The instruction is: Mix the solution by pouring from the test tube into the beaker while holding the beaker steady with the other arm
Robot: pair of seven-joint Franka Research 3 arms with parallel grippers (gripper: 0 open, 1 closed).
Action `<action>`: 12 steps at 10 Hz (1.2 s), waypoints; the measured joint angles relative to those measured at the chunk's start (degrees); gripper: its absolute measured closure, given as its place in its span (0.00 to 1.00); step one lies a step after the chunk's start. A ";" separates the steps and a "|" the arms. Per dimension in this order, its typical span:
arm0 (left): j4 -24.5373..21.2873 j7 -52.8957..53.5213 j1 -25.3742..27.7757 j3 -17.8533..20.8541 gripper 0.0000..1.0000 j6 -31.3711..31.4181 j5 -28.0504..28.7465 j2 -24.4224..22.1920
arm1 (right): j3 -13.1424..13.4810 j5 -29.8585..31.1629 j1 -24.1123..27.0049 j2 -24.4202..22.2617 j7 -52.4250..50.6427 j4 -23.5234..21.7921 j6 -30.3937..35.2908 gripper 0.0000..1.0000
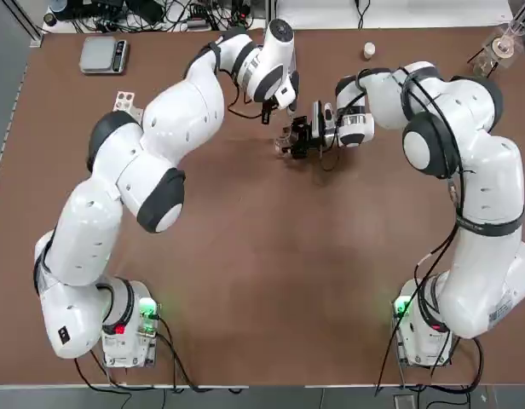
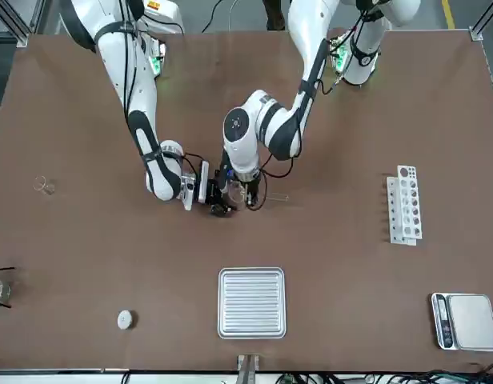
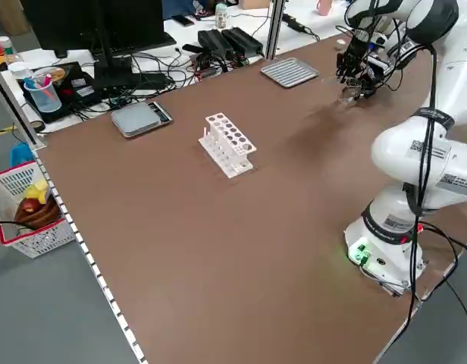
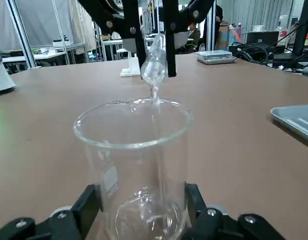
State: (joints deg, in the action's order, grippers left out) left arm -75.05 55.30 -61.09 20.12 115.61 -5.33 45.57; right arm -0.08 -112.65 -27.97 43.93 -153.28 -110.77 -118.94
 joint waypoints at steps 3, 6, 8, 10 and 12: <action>0.49 -0.01 -0.56 0.15 0.78 0.00 1.41 0.05 | 0.00 0.00 0.00 0.00 0.00 0.00 0.00 0.23; 0.80 -0.01 -2.46 1.74 0.78 -0.31 1.62 0.64 | 0.00 0.00 0.00 0.00 0.00 0.00 0.00 0.23; 1.16 -0.01 -3.42 2.49 0.78 -0.63 3.74 0.93 | 0.01 0.00 0.00 0.00 0.00 0.00 0.00 0.23; 1.42 -0.01 -3.69 2.50 0.78 -0.86 4.29 1.03 | 0.01 0.00 0.00 0.00 0.00 0.00 0.00 0.23; 1.45 -0.01 -4.00 2.52 0.78 -1.30 4.98 1.09 | 0.01 0.00 0.00 0.00 0.00 0.00 0.00 0.23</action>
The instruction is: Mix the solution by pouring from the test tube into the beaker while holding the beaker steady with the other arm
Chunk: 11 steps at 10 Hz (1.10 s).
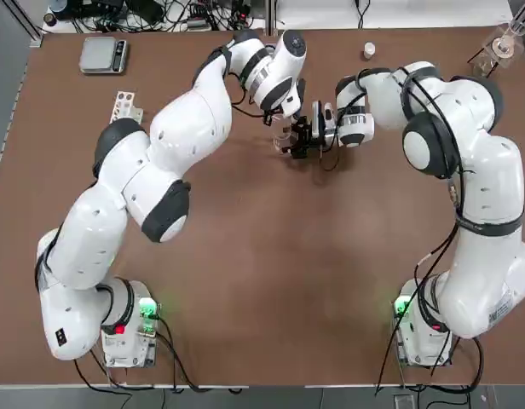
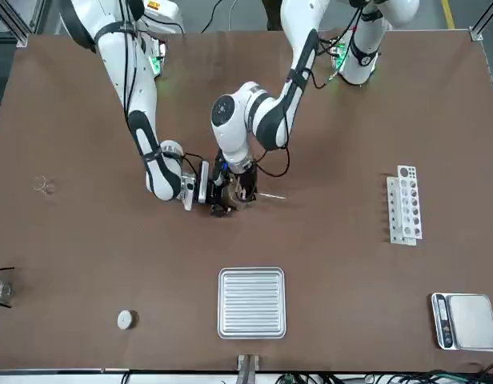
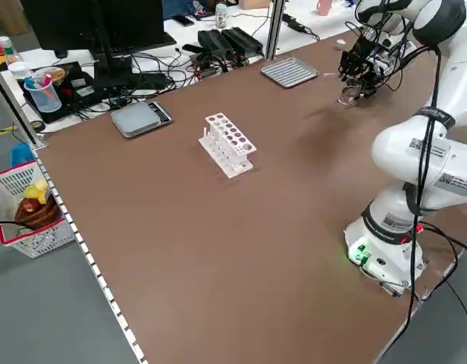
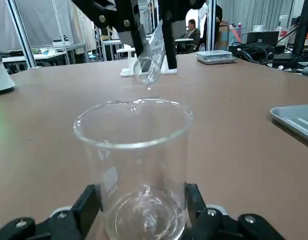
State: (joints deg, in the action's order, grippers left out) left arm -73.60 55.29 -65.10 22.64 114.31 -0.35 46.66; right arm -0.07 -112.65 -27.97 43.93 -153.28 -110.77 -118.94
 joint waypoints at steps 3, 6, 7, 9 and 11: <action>0.34 0.00 -0.56 0.10 0.78 -1.46 1.65 0.00 | 0.00 0.00 0.00 0.00 0.00 0.00 0.00 0.23; 0.73 0.00 -0.59 0.18 0.78 -2.21 2.68 0.00 | 0.00 0.00 0.00 0.00 0.00 0.00 0.00 0.23; 0.75 0.00 -0.60 0.18 0.78 -2.27 2.83 0.09 | 0.01 0.00 0.00 0.00 0.00 0.00 0.00 0.23; 1.54 -0.06 -0.72 0.18 0.78 -2.28 2.84 0.87 | 0.01 0.00 0.00 0.00 0.00 0.00 0.00 0.23; 2.76 -0.23 -0.87 0.18 0.78 -2.28 2.84 1.33 | 0.01 0.00 0.00 0.00 0.00 0.00 0.00 0.23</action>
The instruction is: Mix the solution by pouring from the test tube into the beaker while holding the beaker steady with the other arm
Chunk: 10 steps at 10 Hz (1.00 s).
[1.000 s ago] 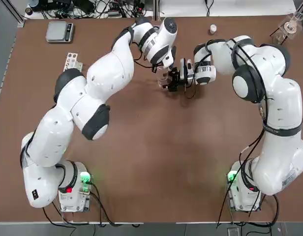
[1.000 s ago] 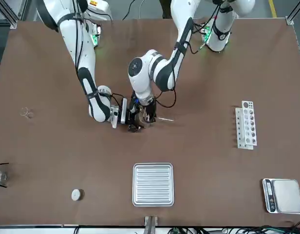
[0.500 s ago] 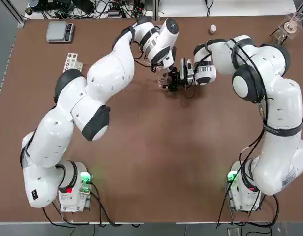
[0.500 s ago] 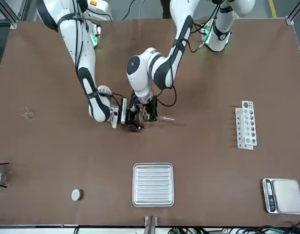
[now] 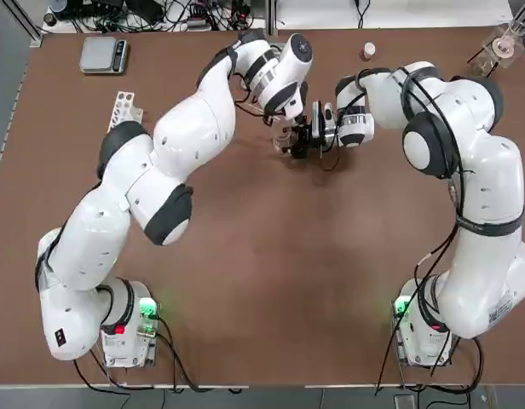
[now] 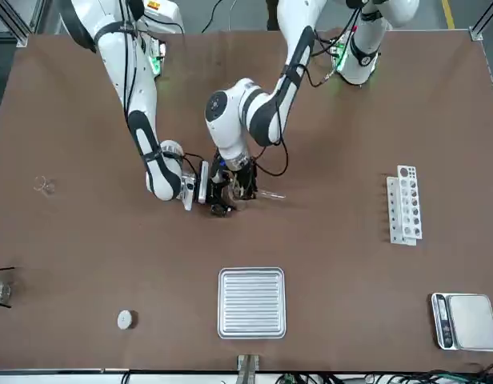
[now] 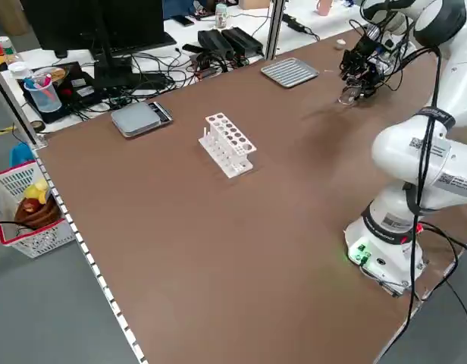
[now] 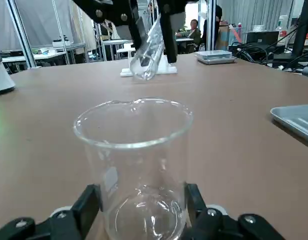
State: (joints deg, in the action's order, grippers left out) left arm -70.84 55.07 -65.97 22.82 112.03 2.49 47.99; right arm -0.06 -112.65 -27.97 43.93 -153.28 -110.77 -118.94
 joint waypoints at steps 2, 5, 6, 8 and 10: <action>0.28 0.00 -0.01 0.00 0.78 -0.01 0.00 0.11 | 0.00 0.00 0.00 0.00 0.00 0.00 0.00 0.23; 0.29 -0.01 -0.01 0.00 0.78 -0.01 0.00 0.14 | 0.00 0.00 0.00 0.00 0.00 0.00 0.00 0.23; 0.30 -0.03 -0.01 0.00 0.78 -0.01 0.00 0.14 | 0.01 0.00 0.00 0.00 0.00 0.00 0.00 0.23; 0.41 -0.05 0.02 0.01 0.78 -0.01 0.00 0.14 | 0.01 0.00 0.00 0.00 0.00 0.00 0.00 0.23; 0.71 -0.51 0.39 0.07 0.78 -0.18 -0.42 0.13 | 0.01 0.00 0.00 0.00 0.00 0.00 0.00 0.23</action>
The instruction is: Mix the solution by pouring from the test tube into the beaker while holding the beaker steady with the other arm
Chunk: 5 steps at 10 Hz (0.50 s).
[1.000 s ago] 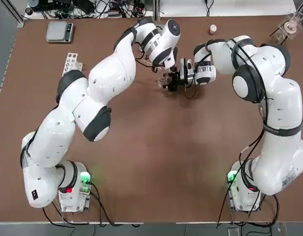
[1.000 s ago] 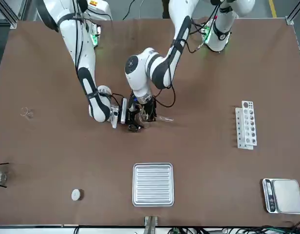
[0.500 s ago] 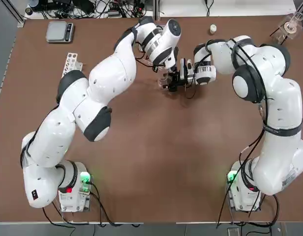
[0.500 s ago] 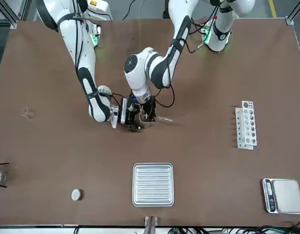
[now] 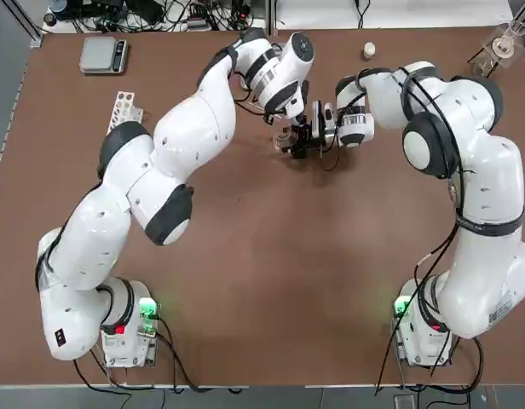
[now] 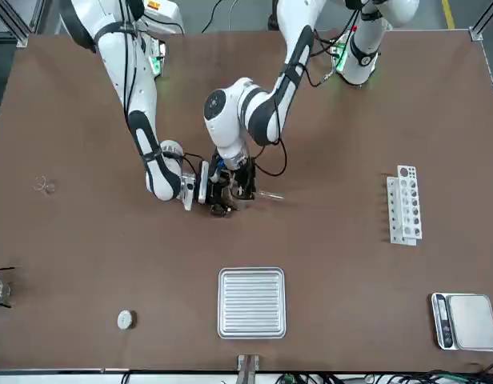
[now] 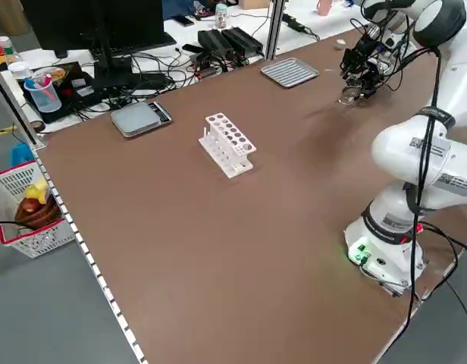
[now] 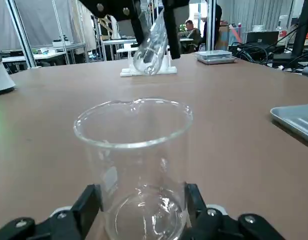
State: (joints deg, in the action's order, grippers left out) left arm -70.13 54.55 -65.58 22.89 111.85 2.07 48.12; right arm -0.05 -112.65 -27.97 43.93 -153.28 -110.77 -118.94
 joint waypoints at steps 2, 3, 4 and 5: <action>0.47 -0.27 2.37 0.15 0.78 -0.65 -3.32 -0.05 | 0.01 0.00 0.00 0.00 0.00 0.01 0.00 0.23; 0.84 -0.12 4.39 0.17 0.78 -0.76 -4.54 -0.28 | 0.03 0.00 0.00 0.00 0.00 0.02 -0.01 0.23; 1.16 1.97 6.94 -0.09 0.78 -0.90 -5.67 -0.99 | 0.06 0.00 0.00 0.00 0.00 0.03 -0.02 0.23; 1.24 4.40 9.45 -0.60 0.78 -1.22 -7.60 -2.10 | 0.09 0.00 0.00 0.00 0.00 0.04 -0.02 0.23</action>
State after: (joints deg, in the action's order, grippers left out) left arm -68.89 58.95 -56.13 22.29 110.62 -5.53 46.02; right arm 0.04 -112.65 -27.96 43.93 -153.28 -110.73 -118.96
